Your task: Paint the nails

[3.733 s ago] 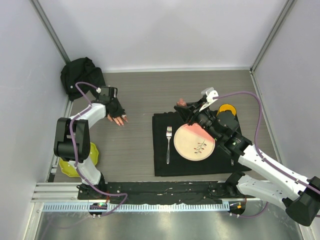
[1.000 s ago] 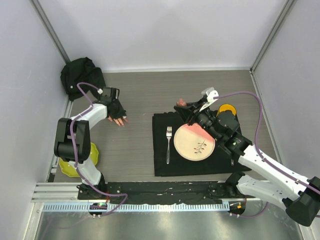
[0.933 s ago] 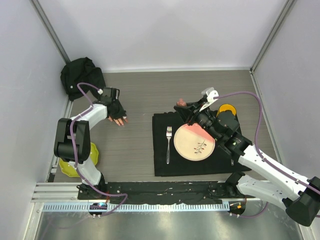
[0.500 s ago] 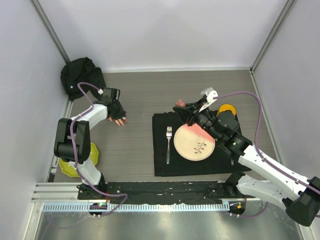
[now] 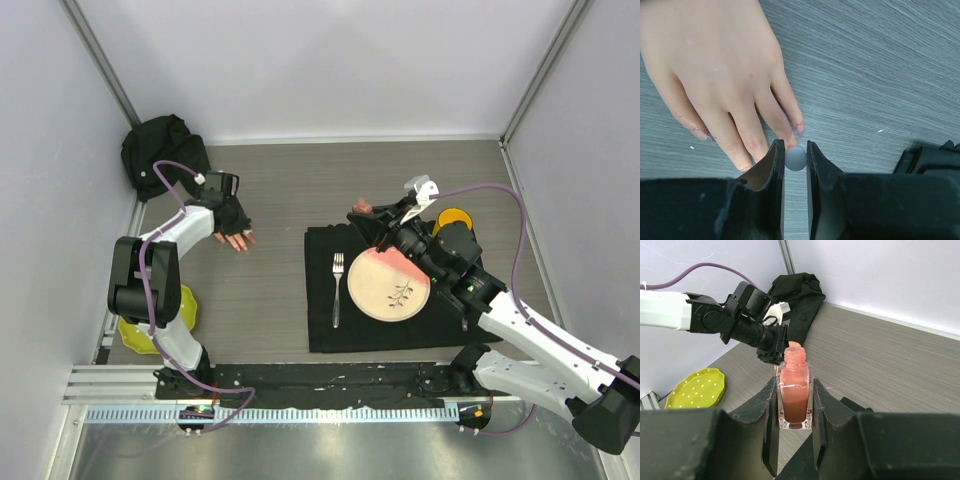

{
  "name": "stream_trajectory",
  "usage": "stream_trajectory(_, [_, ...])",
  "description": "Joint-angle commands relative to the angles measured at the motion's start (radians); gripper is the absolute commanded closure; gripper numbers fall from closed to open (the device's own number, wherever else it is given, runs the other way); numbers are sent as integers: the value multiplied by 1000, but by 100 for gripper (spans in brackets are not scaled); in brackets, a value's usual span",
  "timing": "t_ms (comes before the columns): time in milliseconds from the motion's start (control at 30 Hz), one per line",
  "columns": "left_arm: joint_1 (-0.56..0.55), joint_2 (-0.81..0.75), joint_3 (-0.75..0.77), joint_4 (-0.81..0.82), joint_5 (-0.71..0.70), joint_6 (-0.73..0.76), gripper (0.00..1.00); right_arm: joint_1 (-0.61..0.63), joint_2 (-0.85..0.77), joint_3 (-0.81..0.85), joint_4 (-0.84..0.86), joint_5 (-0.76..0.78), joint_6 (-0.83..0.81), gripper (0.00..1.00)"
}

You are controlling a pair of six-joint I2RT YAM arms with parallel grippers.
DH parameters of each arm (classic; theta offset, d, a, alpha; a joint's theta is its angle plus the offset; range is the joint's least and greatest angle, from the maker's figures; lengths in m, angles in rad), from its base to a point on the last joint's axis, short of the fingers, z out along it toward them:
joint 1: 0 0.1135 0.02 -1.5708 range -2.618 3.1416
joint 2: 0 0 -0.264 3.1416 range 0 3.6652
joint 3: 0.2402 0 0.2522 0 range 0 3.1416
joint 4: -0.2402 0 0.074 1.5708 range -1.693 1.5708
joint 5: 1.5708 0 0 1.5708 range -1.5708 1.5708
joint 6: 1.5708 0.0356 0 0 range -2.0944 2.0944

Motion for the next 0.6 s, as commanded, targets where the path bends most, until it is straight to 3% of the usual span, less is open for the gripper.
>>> stream_trajectory(0, [6, -13, 36, 18, 7, 8, 100, -4, -14, -1, 60, -8, 5, 99])
stream_trajectory(567, [3, -19, 14, 14, 19, -6, 100, -4, -18, 2, 55, -13, 5, 99])
